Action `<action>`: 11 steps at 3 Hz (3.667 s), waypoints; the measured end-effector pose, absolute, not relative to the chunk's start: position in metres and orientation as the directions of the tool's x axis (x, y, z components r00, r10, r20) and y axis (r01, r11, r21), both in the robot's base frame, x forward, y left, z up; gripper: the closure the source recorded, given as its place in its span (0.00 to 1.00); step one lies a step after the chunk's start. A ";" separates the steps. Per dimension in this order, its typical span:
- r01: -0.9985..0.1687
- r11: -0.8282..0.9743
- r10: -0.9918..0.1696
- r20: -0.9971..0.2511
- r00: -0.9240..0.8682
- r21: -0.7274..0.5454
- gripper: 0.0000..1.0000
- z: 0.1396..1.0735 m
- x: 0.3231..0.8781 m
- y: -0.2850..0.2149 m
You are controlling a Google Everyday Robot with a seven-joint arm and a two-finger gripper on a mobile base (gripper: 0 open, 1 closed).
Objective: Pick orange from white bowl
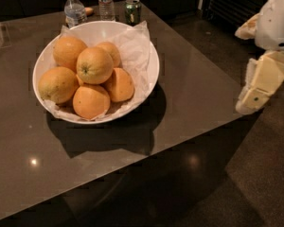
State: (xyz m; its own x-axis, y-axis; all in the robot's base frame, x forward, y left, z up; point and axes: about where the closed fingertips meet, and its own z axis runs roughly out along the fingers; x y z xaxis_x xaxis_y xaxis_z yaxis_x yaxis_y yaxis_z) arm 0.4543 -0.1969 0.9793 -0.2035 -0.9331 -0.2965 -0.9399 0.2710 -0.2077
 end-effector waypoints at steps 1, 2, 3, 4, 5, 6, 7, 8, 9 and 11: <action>-0.976 0.185 -0.889 -0.443 -0.118 -0.112 0.00 0.979 0.491 -0.143; -0.995 0.093 -0.830 -0.555 -0.052 -0.045 0.00 0.984 0.527 -0.088; -0.994 0.093 -0.816 -0.576 -0.039 -0.064 0.00 0.990 0.536 -0.082; -0.993 0.085 -0.802 -0.596 -0.020 -0.081 0.00 0.986 0.535 -0.066; -0.991 0.008 -0.780 -0.621 0.078 -0.135 0.00 0.991 0.534 -0.018; -0.980 -0.061 -0.754 -0.635 0.169 -0.189 0.00 1.001 0.531 0.025; -0.983 -0.054 -0.748 -0.644 0.158 -0.178 0.00 0.996 0.531 0.028; -0.986 -0.108 -0.699 -0.696 0.167 -0.128 0.00 0.970 0.534 0.071; -0.986 -0.108 -0.698 -0.696 0.167 -0.128 0.00 0.970 0.534 0.071; -0.986 -0.137 -0.655 -0.737 0.165 -0.098 0.00 0.949 0.535 0.090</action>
Offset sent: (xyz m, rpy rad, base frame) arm 0.1101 0.1692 0.0154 0.4595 0.1988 0.3603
